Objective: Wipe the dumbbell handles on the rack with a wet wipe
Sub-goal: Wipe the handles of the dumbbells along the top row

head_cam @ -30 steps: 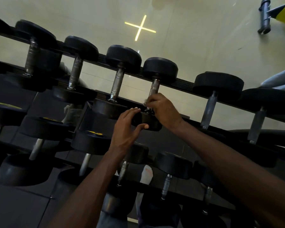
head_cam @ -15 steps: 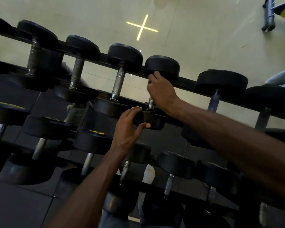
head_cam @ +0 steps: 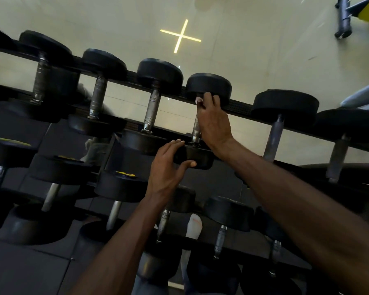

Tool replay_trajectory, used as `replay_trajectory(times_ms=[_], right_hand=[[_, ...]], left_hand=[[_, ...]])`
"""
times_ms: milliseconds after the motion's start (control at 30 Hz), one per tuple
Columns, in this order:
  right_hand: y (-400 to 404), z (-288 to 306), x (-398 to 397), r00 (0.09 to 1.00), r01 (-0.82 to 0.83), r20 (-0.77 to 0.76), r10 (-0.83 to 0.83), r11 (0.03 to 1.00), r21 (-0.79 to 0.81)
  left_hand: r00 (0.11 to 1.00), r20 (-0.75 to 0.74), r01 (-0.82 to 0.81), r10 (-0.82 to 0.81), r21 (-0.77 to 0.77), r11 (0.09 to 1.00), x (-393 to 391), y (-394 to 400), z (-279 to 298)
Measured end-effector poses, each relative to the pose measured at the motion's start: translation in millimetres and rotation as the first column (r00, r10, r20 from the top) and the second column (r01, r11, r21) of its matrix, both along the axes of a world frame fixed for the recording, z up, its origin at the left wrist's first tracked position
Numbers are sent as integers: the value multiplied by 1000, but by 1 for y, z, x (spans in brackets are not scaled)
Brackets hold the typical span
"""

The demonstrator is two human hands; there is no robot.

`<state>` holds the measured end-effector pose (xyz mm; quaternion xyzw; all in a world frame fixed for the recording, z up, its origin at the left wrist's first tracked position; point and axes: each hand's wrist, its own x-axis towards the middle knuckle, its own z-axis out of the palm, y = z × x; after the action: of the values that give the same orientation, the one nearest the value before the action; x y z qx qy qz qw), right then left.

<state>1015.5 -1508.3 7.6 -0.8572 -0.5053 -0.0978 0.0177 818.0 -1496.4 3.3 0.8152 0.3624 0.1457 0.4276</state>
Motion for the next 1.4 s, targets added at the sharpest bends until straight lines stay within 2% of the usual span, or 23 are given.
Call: replay_trajectory(times_ms=[167, 333, 500, 667, 700, 733, 800, 867, 900, 967, 1000, 1067, 1233, 1333, 1400], right_hand=[[1, -11, -17, 948, 256, -244, -204, 944, 206], [3, -15, -20, 893, 361, -374, -250, 894, 265], [10, -12, -23, 796, 508, -553, -245, 766, 393], [12, -7, -25, 660, 674, -700, -273, 625, 392], [11, -7, -21, 600, 721, -750, -277, 594, 357], [12, -9, -14, 500, 778, -819, -280, 560, 284], [14, -11, 7, 202, 872, -947, -250, 485, 58], [12, -8, 27, -88, 878, -993, -77, 466, -114], [9, -3, 33, -200, 863, -979, 46, 482, -153], [-2, 8, 40, -364, 818, -896, 255, 547, -177], [-8, 11, 42, -420, 790, -851, 315, 589, -172], [-17, 11, 43, -470, 744, -806, 359, 652, -144], [-2, -7, 44, -427, 731, -886, 182, 646, -219], [6, -18, 46, -546, 657, -824, 151, 687, -309], [10, -23, 43, -612, 618, -766, 199, 725, -305]], left_hand=[[1000, -14, 5, -6, -7, 1000, 0, 2, 0], [1000, -19, 8, -8, -11, 1000, -1, 3, -1], [1000, -26, 15, -15, -21, 1000, -1, 3, 0], [999, -29, 19, -20, -20, 1000, -2, 3, 0], [999, -27, 18, -19, -22, 1000, -2, 3, 0], [1000, -25, 17, -17, -22, 1000, -2, 3, 0], [999, -26, 19, -19, -19, 1000, -2, 3, 1], [999, -25, 22, -22, -15, 1000, -2, 3, 0], [999, -23, 23, -24, -15, 1000, -3, 3, 0], [999, -21, 29, -29, -17, 999, -3, 3, 0], [999, -20, 31, -32, -18, 999, -3, 4, 0], [999, -20, 30, -30, -16, 999, -3, 3, -1], [999, -32, 35, -35, -23, 999, -3, 4, -1], [999, -31, 36, -36, -30, 999, -3, 4, -1], [999, -30, 36, -37, -30, 999, -3, 4, -1]])
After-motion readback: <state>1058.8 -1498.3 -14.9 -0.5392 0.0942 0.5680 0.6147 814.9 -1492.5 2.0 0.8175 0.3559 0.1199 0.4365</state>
